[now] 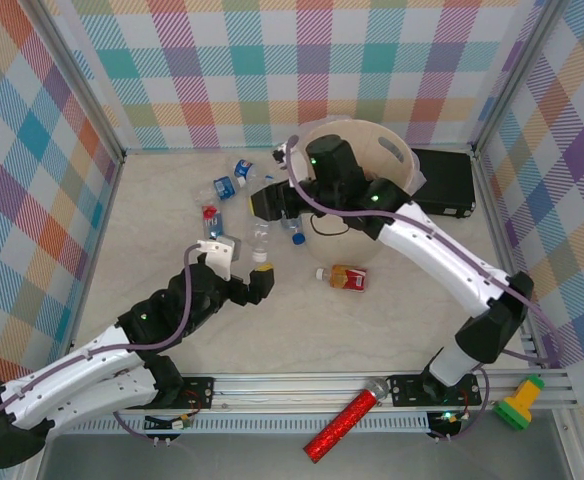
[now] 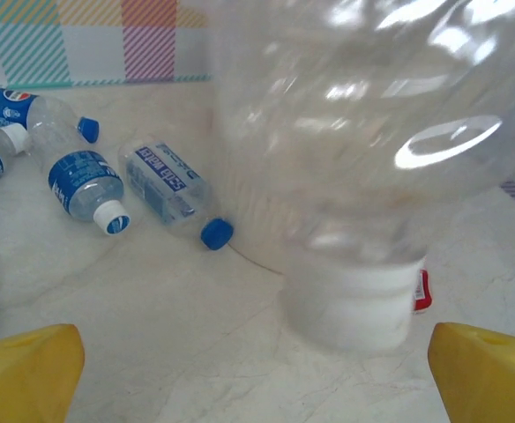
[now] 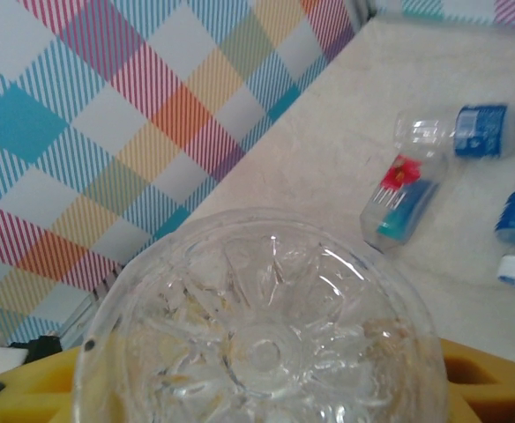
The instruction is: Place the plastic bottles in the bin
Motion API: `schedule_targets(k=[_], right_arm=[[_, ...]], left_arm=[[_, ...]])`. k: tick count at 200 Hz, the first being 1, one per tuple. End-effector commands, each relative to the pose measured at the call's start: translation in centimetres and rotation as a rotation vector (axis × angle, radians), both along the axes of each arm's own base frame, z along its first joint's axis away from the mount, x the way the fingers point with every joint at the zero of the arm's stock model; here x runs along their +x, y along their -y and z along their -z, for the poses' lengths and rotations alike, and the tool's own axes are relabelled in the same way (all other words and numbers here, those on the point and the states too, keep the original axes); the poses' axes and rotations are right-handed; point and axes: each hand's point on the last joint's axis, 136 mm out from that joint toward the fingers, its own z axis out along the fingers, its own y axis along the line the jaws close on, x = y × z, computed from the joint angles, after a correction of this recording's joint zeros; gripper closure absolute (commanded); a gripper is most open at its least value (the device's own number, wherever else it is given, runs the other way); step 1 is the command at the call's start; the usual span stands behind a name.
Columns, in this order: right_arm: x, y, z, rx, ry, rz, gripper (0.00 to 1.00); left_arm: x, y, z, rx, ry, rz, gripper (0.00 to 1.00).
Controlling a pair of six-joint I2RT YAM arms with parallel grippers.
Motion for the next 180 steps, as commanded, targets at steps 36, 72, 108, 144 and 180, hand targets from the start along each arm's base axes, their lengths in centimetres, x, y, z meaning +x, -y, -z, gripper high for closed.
schedule_targets(k=[36,72,108,144,180], right_arm=[[4.3,7.3,-8.1,0.009,0.33,0.3,0.49],[8.6,13.1,-9.6,-0.016,0.402,0.511,0.47],[12.9,19.1,-9.8,-0.033,0.415,0.713,0.46],[15.1,21.8,-8.6,-0.024,0.389,0.781,0.46],[14.8,20.5,-8.0,0.026,0.341,0.715,0.46]], left_arm=[[-0.3,-1.5,0.0,-0.053,0.001,-0.063,0.0],[-0.3,-1.4,0.8,-0.071,-0.023,-0.067,0.0],[-0.4,-1.4,0.8,-0.08,-0.027,-0.066,0.0],[-0.4,-1.5,0.5,-0.082,-0.024,-0.07,0.0],[-0.3,-1.6,0.7,-0.079,-0.023,-0.077,0.0]])
